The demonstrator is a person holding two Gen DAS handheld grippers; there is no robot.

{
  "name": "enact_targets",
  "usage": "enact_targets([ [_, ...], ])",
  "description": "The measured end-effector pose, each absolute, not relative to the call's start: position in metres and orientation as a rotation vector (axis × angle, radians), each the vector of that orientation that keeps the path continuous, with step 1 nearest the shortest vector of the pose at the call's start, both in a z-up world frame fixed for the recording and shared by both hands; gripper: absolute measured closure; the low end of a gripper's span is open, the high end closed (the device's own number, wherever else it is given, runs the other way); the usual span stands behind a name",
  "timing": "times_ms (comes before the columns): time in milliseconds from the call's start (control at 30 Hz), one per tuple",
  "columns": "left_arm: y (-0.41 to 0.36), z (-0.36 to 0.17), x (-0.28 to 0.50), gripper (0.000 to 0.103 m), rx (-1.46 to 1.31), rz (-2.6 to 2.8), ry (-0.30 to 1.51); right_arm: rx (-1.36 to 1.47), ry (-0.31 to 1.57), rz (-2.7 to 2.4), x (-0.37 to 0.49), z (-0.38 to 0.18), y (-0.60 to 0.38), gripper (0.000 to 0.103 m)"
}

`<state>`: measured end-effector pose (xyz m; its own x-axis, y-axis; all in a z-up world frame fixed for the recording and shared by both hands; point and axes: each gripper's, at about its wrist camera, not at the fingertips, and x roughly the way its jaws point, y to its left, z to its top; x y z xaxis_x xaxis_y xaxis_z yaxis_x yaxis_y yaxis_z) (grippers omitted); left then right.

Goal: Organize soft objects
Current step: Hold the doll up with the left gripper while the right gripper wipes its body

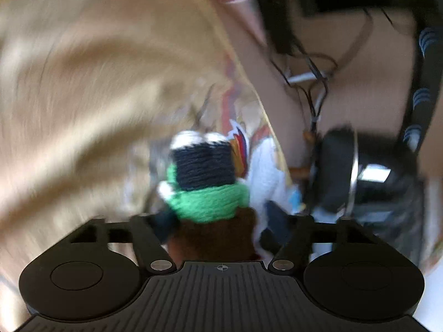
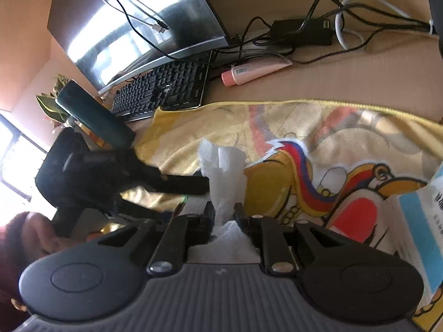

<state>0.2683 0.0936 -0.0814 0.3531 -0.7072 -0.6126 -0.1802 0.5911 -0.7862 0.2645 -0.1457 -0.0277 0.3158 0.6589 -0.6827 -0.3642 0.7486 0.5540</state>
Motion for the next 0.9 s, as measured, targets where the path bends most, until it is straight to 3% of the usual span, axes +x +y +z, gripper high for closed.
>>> enact_targets([
  [200,0.056,-0.025,0.243,0.047,-0.195,-0.504,0.908,0.359,1.064,0.66,0.265,-0.029,-0.152,0.086],
  [333,0.037,-0.021,0.226,0.047,0.0,-0.541,0.852,0.341,1.001,0.574,0.272,-0.013,-0.158,0.091],
  [433,0.035,-0.024,0.211,0.046,0.043,-0.55,0.83,0.33,0.935,0.584,0.277,0.007,-0.155,0.095],
  [500,0.039,-0.027,0.206,0.045,0.035,-0.546,0.843,0.291,0.941,0.621,0.281,0.014,-0.149,0.092],
  [533,0.045,-0.028,0.205,0.043,0.018,-0.539,0.848,0.249,0.95,0.642,0.281,0.015,-0.145,0.085],
  [567,0.051,-0.029,0.204,0.043,-0.001,-0.53,0.851,0.194,0.958,0.647,0.278,0.014,-0.141,0.067],
  [633,0.065,-0.03,0.205,0.039,-0.054,-0.509,0.865,0.008,0.97,0.674,0.267,0.009,-0.124,0.044],
  [800,0.085,-0.031,0.219,0.03,-0.139,-0.479,0.906,-0.398,0.998,0.771,0.244,-0.022,-0.068,0.041],
  [833,0.088,-0.031,0.221,0.028,-0.154,-0.481,0.919,-0.436,1.014,0.781,0.244,-0.033,-0.061,0.043],
  [867,0.09,-0.031,0.222,0.027,-0.171,-0.483,0.932,-0.454,1.031,0.783,0.244,-0.041,-0.057,0.058],
  [900,0.092,-0.03,0.224,0.026,-0.189,-0.485,0.944,-0.454,1.011,0.786,0.242,-0.042,-0.057,0.059],
])
